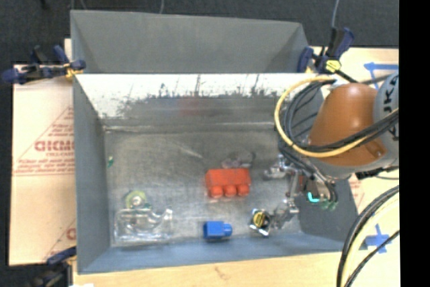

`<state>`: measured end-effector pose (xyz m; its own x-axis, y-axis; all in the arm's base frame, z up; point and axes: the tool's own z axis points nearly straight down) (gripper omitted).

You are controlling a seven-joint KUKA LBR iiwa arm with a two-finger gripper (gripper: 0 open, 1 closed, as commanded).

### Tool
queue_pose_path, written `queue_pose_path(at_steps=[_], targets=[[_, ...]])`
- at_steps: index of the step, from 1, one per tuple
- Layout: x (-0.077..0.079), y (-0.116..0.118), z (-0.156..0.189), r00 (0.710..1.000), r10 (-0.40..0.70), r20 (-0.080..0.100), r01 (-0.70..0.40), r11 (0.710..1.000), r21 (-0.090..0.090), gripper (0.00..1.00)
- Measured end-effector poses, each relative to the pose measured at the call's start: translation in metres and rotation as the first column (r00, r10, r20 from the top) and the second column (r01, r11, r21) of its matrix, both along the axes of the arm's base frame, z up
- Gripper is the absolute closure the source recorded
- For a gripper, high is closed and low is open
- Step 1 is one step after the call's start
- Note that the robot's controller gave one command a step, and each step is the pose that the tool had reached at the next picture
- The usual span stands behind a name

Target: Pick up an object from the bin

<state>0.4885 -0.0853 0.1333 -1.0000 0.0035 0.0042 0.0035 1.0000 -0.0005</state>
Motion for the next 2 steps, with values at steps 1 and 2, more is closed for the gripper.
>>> queue_pose_path(at_steps=[1,2], targets=[[-0.0078,0.0204,-0.0584,0.986,0.162,0.027,-0.161,0.987,-0.007,0.00],[-0.0084,0.0206,-0.0577,0.986,0.165,0.025,-0.165,0.986,-0.006,1.00]])
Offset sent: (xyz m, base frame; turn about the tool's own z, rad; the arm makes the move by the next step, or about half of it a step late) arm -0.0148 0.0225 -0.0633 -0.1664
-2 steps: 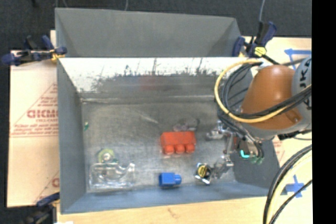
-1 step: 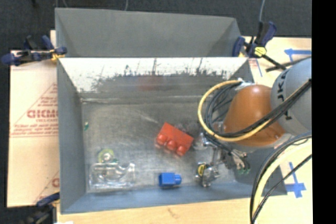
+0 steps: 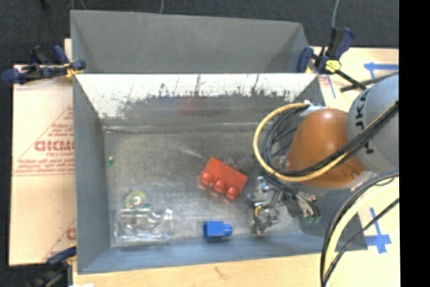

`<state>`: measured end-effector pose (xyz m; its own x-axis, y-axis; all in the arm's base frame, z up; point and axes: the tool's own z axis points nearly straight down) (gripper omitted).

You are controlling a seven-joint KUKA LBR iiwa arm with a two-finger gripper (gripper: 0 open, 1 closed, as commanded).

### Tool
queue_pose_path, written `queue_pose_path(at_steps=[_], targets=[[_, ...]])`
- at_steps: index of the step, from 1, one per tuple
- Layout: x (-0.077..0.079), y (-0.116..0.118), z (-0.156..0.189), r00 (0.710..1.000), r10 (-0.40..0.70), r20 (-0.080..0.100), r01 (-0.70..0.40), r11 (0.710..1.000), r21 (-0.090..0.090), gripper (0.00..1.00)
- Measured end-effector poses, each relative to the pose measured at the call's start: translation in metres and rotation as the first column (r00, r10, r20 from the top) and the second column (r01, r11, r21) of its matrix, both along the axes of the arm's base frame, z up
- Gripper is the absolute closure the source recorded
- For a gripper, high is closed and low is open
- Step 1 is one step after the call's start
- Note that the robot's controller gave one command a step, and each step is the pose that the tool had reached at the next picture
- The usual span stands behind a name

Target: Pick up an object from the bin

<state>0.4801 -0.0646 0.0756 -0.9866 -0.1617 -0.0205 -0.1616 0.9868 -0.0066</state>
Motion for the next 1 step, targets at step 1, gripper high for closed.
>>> queue_pose_path(at_steps=[1], targets=[[0.0451,-0.0022,0.1658,0.931,0.366,-0.012,-0.366,0.931,-0.002,1.00]])
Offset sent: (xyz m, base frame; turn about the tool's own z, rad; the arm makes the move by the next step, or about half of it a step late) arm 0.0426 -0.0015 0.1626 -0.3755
